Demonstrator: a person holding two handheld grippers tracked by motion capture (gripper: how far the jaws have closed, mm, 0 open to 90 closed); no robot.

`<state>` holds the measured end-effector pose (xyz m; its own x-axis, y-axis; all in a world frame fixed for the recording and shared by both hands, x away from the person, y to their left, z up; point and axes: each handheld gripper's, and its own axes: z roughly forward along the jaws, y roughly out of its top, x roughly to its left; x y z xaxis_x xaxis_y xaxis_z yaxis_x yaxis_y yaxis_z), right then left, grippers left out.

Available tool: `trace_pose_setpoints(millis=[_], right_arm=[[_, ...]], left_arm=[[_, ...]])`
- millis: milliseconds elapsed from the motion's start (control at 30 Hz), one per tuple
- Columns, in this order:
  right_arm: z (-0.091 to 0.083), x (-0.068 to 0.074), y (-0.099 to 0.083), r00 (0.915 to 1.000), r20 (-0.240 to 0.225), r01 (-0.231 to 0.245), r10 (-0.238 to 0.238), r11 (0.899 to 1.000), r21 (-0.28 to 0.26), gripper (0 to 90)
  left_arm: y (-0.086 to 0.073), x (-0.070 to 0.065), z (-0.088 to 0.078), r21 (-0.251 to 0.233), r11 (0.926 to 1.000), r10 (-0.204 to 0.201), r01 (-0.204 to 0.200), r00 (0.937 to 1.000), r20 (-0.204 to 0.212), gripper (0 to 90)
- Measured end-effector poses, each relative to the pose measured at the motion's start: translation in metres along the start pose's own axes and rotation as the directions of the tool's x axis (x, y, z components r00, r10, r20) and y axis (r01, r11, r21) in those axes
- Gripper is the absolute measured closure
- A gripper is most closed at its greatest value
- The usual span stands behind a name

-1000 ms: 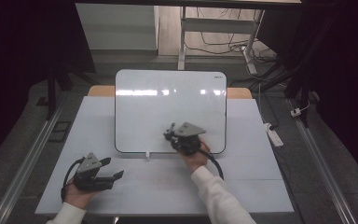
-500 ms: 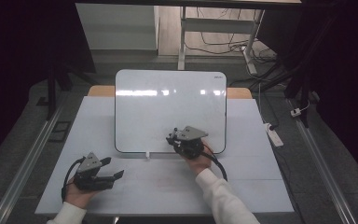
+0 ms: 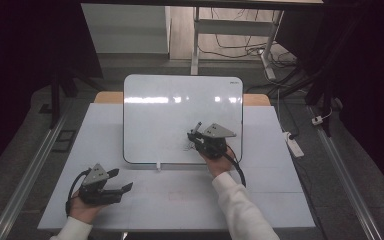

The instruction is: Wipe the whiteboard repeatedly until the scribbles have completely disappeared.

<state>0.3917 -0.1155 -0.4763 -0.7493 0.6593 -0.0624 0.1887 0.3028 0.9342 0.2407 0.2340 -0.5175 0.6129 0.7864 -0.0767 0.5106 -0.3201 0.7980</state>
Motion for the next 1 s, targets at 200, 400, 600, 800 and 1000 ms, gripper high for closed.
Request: trace_pose_setpoints(millis=[200, 400, 600, 800, 1000], right_arm=[[0.005, 0.016, -0.005, 0.9937, -0.06, 0.098, -0.094, 0.993, 0.06, 77.9], [-0.004, 0.008, -0.005, 0.9977, -0.026, 0.064, -0.063, 0.996, 0.061, 77.8], [-0.014, -0.005, -0.007, 0.9979, 0.018, 0.062, -0.063, 0.998, 0.033, 77.8], [-0.008, 0.015, -0.019, 0.9898, -0.09, 0.118, -0.111, 0.989, 0.085, 77.8], [-0.012, -0.007, -0.007, 0.9993, 0.006, 0.036, -0.036, 0.999, 0.017, 77.8]], left_arm=[[0.0, 0.0, 0.0, 0.002, 1.0, 0.004, -0.004, 1.0, 0.0, 26.8], [0.0, 0.001, 0.001, 0.005, 1.0, 0.0, 0.0, 1.0, 0.0, 26.8], [0.0, -0.001, -0.001, -0.001, 1.0, 0.002, -0.002, 1.0, -0.002, 26.8], [0.0, 0.001, 0.002, 0.007, 1.0, 0.0, 0.0, 1.0, -0.002, 26.8], [0.001, -0.001, 0.001, 0.0, 1.0, 0.001, -0.001, 1.0, -0.002, 26.8]])
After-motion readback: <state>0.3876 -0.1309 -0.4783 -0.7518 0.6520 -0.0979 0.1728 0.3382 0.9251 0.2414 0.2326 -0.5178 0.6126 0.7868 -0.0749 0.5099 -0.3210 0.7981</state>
